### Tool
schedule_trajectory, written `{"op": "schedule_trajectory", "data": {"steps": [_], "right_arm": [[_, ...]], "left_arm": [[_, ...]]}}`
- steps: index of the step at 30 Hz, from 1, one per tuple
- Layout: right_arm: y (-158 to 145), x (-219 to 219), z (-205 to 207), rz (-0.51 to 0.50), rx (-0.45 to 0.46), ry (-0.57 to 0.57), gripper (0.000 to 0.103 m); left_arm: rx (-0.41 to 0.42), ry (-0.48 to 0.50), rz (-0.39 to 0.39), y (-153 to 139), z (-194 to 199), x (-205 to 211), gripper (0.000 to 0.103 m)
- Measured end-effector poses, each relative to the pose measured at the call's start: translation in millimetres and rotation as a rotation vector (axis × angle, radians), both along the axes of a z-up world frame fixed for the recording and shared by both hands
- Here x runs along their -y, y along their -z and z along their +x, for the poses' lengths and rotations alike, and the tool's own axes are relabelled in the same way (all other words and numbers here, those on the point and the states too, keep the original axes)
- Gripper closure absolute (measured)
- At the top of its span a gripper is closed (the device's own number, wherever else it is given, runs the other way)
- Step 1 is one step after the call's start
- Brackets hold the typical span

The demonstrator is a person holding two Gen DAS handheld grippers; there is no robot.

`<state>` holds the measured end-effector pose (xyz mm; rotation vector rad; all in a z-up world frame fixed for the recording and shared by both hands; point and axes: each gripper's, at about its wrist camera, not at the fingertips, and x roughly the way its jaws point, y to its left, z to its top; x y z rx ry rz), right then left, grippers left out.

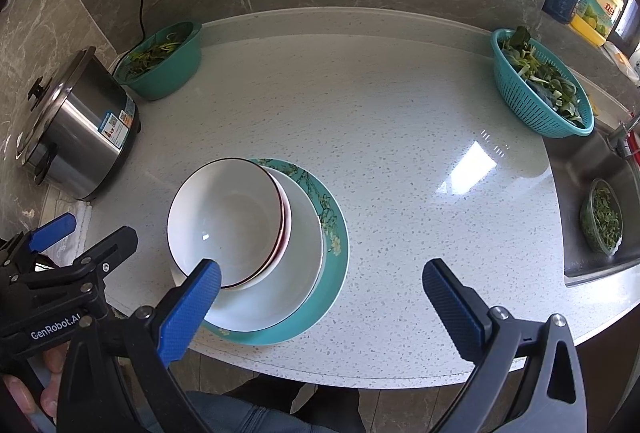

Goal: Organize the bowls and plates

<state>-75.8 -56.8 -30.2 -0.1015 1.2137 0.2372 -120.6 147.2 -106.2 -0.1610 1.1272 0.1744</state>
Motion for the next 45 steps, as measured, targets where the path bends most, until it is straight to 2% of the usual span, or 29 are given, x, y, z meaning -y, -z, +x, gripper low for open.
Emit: {"op": "schedule_trajectory", "data": {"steps": [45], "right_arm": [[2.1, 4.7, 2.9, -0.009, -0.007, 0.004, 0.000]], "left_arm": [[-0.015, 0.003, -0.010, 6.2, 2.1, 15.8, 0.000]]}}
